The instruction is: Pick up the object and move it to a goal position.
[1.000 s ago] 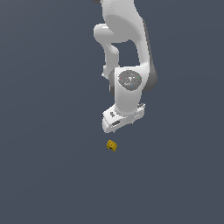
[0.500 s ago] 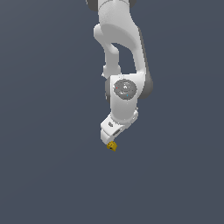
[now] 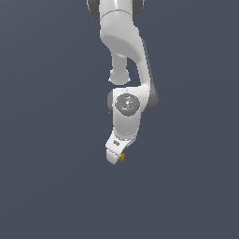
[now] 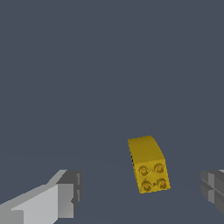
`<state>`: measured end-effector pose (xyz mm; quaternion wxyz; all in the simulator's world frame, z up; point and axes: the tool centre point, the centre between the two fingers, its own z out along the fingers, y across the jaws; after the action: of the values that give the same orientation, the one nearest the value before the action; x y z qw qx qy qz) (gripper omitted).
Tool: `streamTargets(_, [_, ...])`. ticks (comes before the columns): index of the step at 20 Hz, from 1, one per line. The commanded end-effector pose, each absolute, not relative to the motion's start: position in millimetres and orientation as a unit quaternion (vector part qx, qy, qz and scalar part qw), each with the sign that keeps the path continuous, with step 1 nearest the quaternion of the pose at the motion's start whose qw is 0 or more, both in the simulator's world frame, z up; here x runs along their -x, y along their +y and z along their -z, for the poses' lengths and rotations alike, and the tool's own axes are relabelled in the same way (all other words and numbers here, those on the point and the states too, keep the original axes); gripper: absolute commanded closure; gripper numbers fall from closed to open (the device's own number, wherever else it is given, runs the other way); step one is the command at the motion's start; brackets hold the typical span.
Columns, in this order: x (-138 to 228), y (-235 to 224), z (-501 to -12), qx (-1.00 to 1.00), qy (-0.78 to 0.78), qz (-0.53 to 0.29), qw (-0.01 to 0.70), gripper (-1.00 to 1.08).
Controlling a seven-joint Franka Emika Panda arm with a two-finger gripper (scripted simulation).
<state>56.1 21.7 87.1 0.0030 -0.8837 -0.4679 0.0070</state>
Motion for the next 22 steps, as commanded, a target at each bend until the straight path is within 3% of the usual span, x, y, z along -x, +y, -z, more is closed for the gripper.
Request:
streamTargets(1, [-60.9,17.8,-83.1,0.870,-0.492,-0.005,0.002,-0.92])
streamTargets(22, [-72.0,7.1,-62.7,0.834,-0.552,0.000,0.000,-0.92])
